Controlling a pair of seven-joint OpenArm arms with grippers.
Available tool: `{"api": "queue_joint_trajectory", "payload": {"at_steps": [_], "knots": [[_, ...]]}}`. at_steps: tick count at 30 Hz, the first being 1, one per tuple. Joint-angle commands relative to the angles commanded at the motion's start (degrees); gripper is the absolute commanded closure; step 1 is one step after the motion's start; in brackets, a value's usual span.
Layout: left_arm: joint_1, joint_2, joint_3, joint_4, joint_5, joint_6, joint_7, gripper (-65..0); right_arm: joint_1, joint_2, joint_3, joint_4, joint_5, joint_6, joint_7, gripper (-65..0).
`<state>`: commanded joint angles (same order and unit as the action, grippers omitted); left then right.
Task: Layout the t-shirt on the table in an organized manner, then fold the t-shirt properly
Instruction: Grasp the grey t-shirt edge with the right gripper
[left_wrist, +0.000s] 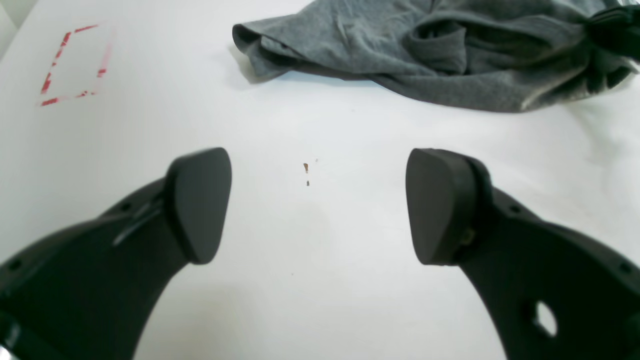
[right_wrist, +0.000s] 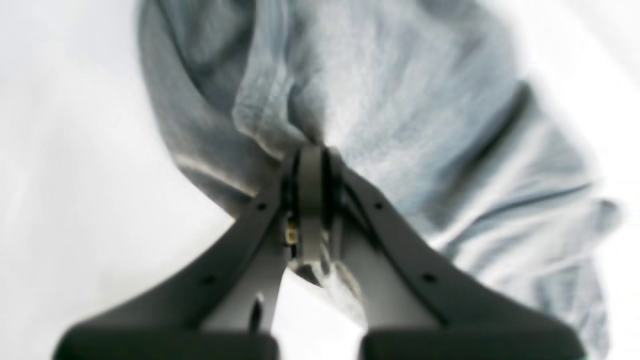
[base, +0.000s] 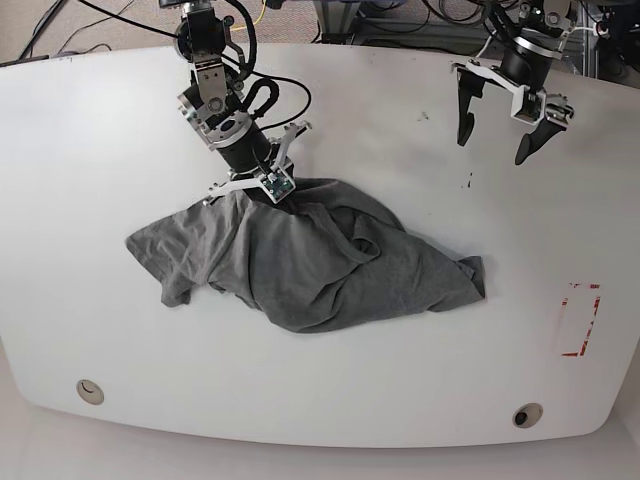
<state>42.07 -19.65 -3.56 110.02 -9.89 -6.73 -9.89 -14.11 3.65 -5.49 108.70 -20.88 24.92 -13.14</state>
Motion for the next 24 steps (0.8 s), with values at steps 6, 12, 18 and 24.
{"api": "queue_joint_trajectory", "payload": {"at_steps": [6,12,18,24], "knots": [[-2.29,0.09,2.2,0.0,-0.18,0.0,4.66,-51.2,-0.18,0.0,0.0,7.65,-0.09,0.0,-2.73,0.0],[-9.14,2.46,5.89,-0.09,-0.26,0.0,10.9,-51.2,2.73,0.0,2.37,8.09,-0.35,0.0,-2.64,0.0],[-16.26,6.33,6.07,-0.09,-0.26,-0.09,19.78,-51.2,8.09,0.0,5.27,7.91,-0.09,0.35,-2.55,0.0],[-21.8,8.35,4.04,-0.09,-0.26,-0.18,26.02,-51.2,12.4,0.44,8.53,7.74,0.0,0.53,-2.73,0.0]]}}
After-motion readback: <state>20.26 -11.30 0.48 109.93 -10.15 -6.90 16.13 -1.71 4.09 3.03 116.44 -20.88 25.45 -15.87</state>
